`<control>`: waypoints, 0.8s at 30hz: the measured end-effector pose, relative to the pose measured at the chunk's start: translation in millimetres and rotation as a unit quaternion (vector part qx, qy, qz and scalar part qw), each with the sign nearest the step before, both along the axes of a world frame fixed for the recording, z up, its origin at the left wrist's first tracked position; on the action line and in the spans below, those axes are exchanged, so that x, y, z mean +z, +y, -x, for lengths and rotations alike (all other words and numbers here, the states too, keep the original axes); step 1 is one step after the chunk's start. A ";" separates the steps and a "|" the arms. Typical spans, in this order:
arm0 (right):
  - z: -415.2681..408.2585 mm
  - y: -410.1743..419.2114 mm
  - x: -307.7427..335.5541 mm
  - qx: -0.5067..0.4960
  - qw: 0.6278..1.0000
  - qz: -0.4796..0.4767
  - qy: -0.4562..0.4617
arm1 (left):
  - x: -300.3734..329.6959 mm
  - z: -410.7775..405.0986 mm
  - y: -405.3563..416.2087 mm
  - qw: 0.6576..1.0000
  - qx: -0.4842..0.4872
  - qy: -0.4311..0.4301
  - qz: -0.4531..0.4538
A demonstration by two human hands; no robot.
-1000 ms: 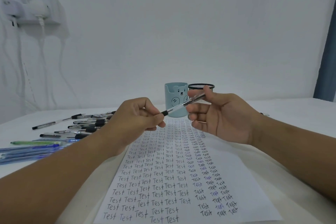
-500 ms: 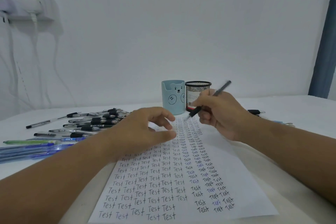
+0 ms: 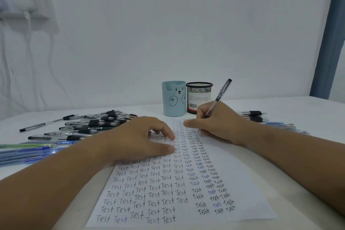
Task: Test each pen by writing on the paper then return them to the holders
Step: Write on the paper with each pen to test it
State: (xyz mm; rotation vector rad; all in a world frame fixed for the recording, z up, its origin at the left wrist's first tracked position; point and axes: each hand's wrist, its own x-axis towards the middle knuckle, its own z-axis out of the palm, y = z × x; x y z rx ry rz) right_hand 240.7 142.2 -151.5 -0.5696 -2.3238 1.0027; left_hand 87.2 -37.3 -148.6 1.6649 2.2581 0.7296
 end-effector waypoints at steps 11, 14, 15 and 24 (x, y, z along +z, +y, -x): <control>-0.5 5.5 -3.4 -0.003 0.999 -0.014 -0.030 | 0.5 0.5 0.2 1.000 -0.003 0.004 0.022; -0.4 5.8 -3.6 0.004 0.999 -0.024 -0.035 | 1.4 0.0 0.1 1.000 0.000 -0.002 0.027; -0.2 6.0 -3.6 0.004 0.999 -0.029 -0.036 | 1.1 0.3 0.3 1.000 -0.001 -0.003 0.027; -2.9 4.2 -2.3 0.021 0.999 -0.020 -0.033 | 0.5 0.6 0.3 1.000 -0.001 -0.006 0.029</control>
